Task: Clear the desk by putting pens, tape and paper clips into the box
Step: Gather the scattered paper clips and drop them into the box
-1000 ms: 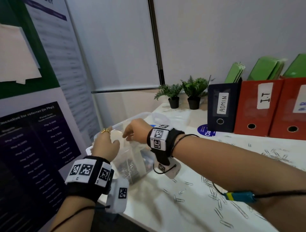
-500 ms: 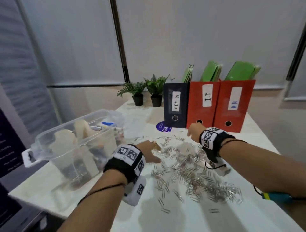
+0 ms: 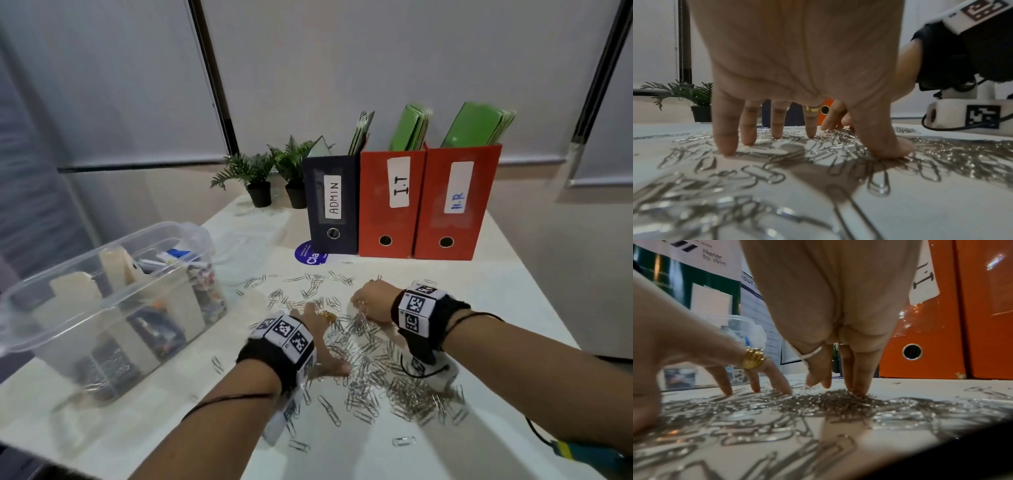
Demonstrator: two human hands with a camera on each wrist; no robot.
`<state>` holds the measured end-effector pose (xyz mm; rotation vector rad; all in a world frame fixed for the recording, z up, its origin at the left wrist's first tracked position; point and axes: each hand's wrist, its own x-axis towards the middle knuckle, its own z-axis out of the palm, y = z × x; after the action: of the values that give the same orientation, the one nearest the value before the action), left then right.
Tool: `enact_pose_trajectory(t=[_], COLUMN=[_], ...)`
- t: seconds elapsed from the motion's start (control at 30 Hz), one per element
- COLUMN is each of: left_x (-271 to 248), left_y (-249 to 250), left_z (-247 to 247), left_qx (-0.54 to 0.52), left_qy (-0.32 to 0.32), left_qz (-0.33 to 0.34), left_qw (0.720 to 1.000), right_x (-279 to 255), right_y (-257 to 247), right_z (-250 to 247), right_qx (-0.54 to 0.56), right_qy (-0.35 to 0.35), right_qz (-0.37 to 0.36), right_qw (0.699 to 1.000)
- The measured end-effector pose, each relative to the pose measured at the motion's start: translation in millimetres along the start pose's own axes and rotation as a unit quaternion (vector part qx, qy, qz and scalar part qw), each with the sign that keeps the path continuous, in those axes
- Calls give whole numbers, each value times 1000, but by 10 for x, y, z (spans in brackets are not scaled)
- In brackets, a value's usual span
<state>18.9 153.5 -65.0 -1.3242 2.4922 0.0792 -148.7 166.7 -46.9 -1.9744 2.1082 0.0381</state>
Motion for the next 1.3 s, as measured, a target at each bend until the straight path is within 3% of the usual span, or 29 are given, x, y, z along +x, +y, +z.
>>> enact_pose_trajectory(t=[0.23,0.6,0.8,1.13,1.3], left_x=[72,261,330,136,207], left_y=[169,346,328,537,653], left_z=[-47,-227,-248,-97,-170], left_qx=[-56,-63,-65,-105,-28], left_qy=[32,53,32,104,44], left_qz=[-23,-2,-4,23,2], left_qw=[998,997,997,989,999], right_x=[-129,-146,-72,-118,-108], right_y=[-47,-44,-49,32,121], right_z=[19,98,105,103,76], right_qx=[-20,-38,-39,-47,-26], right_qy=[-11,34,20,38,34], right_qz=[-53,-44,-55,-37,-29], right_qw=[998,998,998,997,999])
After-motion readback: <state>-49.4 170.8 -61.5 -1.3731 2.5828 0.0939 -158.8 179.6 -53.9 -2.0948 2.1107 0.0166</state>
